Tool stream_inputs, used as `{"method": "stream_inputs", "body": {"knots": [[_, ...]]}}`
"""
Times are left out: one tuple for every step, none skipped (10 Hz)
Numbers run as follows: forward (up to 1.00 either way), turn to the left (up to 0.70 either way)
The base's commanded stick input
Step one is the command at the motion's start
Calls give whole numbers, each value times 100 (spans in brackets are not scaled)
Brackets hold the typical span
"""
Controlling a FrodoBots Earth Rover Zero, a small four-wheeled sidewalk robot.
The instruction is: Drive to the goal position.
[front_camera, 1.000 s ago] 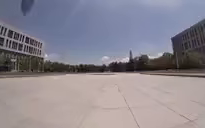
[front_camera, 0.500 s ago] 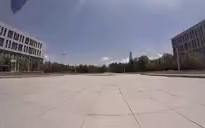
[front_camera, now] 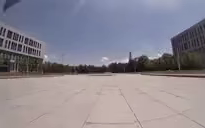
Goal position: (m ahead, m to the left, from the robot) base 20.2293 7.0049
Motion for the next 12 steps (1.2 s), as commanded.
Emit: {"method": "stream_inputs", "body": {"knots": [[50,1],[50,1],[50,1],[50,1],[50,1],[50,1],[50,1],[50,1],[50,1],[50,1],[50,1],[50,1]]}}
